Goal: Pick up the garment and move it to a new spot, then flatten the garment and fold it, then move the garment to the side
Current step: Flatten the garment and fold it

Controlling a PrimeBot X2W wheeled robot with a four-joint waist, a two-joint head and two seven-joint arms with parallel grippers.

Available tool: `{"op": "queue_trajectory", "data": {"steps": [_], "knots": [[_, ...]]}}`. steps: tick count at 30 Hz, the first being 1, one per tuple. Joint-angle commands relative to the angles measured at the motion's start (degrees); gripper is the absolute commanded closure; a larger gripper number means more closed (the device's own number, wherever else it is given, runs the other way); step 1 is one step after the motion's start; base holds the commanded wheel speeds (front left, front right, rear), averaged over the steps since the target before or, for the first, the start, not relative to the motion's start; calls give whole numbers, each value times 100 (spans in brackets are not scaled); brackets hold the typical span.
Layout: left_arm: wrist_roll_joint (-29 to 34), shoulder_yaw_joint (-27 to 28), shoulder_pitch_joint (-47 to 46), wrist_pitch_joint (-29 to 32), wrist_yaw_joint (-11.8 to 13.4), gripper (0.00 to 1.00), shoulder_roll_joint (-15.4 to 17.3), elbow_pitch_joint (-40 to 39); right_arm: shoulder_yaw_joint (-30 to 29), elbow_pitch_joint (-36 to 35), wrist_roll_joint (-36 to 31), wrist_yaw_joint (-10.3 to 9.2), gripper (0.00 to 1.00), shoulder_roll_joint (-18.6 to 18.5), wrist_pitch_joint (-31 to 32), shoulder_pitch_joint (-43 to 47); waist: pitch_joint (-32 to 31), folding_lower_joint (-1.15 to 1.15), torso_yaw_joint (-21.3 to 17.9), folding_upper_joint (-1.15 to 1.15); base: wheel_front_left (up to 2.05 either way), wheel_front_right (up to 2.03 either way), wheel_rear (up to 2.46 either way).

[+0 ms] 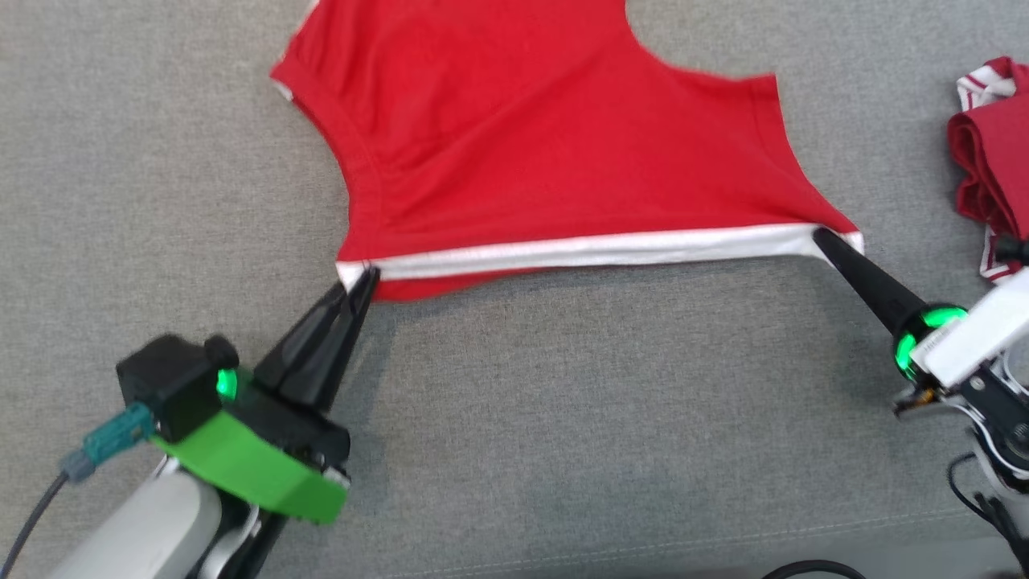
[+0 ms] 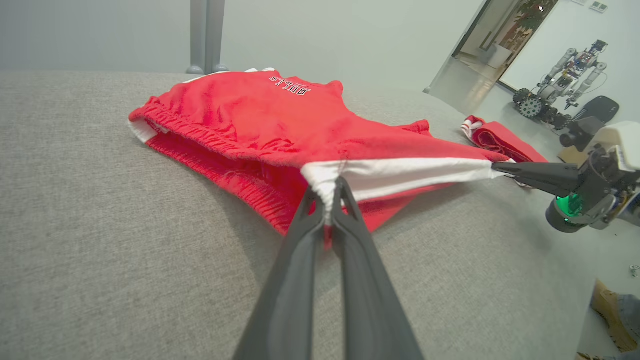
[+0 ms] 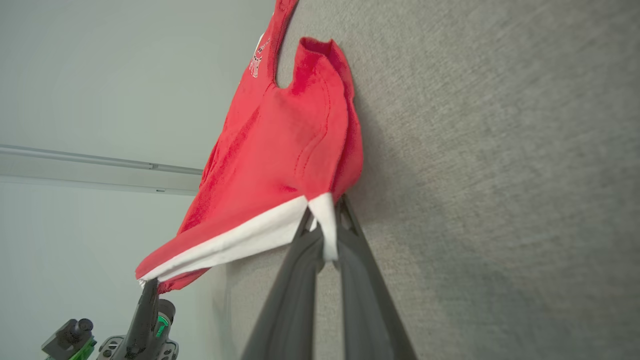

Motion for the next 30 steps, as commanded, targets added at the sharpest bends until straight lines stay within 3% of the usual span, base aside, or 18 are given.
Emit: {"op": "queue_trajectory", "data": {"steps": [1, 6, 11, 16, 19, 25, 30], "knots": [[-117, 37, 259, -15, 86, 100, 109, -182, -107, -45, 104, -1, 100, -133, 72, 217, -566, 0, -6, 0, 0, 0, 0], [-546, -23, 1362, 3, 492, 100, 353, -1163, -491, -281, 462, -5, 100, -594, 391, 1229, -754, 0, -2, 0, 0, 0, 0], [-818, -182, 2081, -15, 761, 100, 73, -1725, -734, -951, 719, -1, 100, -748, 517, 1836, -631, 0, 8, 0, 0, 0, 0], [-827, -38, 2171, -30, 728, 100, -354, -1814, -914, -1682, 971, 0, 100, -809, 606, 1450, -295, 0, 37, 0, 0, 0, 0], [-869, -107, 1870, 74, 586, 100, -500, -1780, -827, -1714, 1097, 0, 100, -961, 873, 776, -43, 0, 90, 0, 0, 0, 0], [-818, -38, 893, 374, 469, 100, -879, -1535, -211, -292, 737, 0, 100, -1276, 1584, -1298, 435, 0, 624, 0, 0, 0, 0], [-977, 195, 455, 364, 514, 100, -1175, -1524, 17, 953, 159, 0, 100, -1112, 1993, -2626, 583, 0, 1121, 0, 0, 0, 0]]}}
